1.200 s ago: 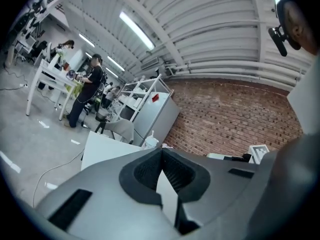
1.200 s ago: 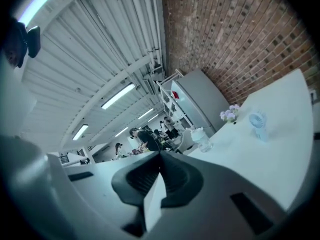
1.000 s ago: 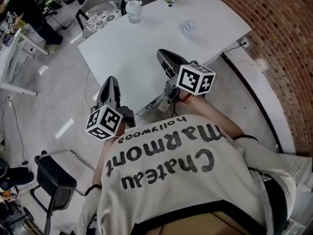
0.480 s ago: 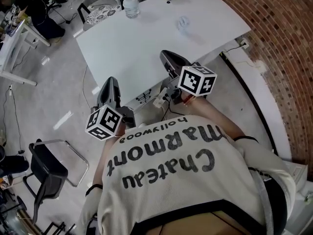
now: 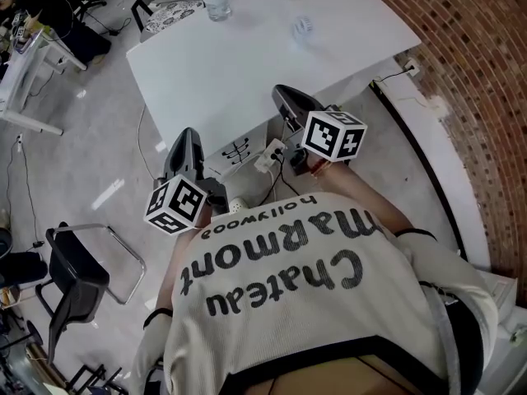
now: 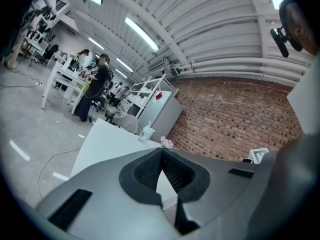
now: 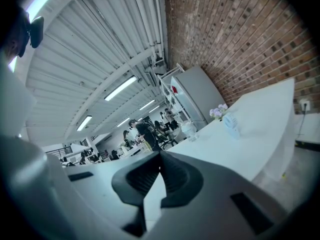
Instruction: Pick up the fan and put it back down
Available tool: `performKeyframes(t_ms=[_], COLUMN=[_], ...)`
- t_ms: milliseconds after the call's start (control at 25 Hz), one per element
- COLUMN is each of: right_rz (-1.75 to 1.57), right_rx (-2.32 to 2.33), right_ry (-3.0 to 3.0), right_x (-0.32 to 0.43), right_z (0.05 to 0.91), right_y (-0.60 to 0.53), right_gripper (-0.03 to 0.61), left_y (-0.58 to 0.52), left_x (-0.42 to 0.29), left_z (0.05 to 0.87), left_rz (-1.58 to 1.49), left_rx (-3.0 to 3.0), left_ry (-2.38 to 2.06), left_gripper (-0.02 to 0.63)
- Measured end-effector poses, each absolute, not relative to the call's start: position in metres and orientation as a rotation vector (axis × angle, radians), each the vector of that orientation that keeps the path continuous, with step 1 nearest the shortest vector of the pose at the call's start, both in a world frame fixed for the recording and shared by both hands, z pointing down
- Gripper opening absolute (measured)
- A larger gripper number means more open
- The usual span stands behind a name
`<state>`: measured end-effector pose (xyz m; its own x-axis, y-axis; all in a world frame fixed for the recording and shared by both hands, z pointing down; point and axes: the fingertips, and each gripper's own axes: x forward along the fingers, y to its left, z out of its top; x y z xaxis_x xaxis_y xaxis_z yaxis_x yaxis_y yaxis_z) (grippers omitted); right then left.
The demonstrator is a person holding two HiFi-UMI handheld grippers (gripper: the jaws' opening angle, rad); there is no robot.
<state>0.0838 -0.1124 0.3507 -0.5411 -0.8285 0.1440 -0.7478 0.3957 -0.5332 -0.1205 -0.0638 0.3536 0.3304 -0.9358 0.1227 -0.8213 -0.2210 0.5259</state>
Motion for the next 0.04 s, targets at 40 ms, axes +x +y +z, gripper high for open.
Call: performKeyframes(t_ms=[40], right_rz=[-0.84], right_rx=[-1.424], right_ry=[2.5], right_x=[0.0864], right_z=[0.3517], right_y=[-0.11], right_gripper=[0.003], left_y=[-0.0615], left_x=[-0.1184], left_z=[0.3542], left_rz=[-0.3], left_rx=[2.097], left_ry=[-1.541], left_gripper=[0.002])
